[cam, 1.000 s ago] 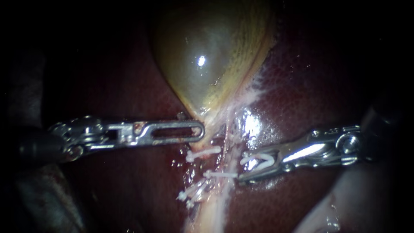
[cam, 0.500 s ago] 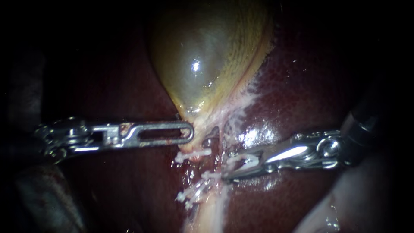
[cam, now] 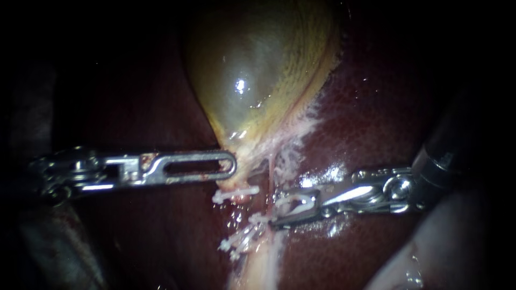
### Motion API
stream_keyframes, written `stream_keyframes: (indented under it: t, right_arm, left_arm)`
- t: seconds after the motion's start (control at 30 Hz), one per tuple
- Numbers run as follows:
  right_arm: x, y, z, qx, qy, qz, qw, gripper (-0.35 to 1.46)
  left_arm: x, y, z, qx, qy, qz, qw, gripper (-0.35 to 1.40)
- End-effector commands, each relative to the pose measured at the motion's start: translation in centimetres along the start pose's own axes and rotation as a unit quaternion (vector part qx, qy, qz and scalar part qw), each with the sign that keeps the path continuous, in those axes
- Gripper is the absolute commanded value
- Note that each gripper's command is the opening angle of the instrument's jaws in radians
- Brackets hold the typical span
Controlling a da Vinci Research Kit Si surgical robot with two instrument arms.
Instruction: Clipping second clip right tube
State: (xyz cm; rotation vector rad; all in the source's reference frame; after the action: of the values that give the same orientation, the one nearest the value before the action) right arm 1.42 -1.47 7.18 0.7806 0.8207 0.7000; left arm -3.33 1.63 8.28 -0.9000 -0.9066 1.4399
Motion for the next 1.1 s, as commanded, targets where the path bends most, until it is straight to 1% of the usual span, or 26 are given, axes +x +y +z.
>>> stream_keyframes:
  t: [0.03,0.23,0.4,0.53,0.77,0.9,1.1]
  right_arm:
    - [0.00,0.01,0.00,0.000,0.000,0.000,1.0000,0.46]
    - [0.02,0.04,0.05,-0.001,0.001,0.001,1.0000,0.45]
    - [0.04,0.04,0.17,-0.004,0.003,0.001,1.0000,0.44]
    - [0.03,0.03,0.28,-0.006,0.004,0.000,1.0000,0.44]
    - [0.03,0.05,0.39,-0.009,0.007,0.024,0.9996,0.41]
    - [0.02,0.06,0.40,-0.009,0.008,0.027,0.9996,0.41]
    - [0.03,0.07,0.41,-0.010,0.009,0.042,0.9990,0.39]
  left_arm:
    - [0.00,0.01,-0.01,0.000,0.000,-0.001,1.0000,-0.35]
    - [0.00,0.05,-0.05,0.001,0.000,-0.001,1.0000,-0.35]
    - [-0.01,0.06,-0.05,0.001,0.001,-0.001,1.0000,-0.35]
    - [-0.01,0.07,-0.05,0.001,0.001,-0.001,1.0000,-0.35]
    - [-0.01,0.07,-0.05,0.001,0.001,-0.001,1.0000,-0.35]
    - [-0.01,0.08,-0.05,0.001,0.001,-0.001,1.0000,-0.35]
    - [-0.01,0.08,-0.05,0.001,0.001,-0.001,1.0000,-0.35]
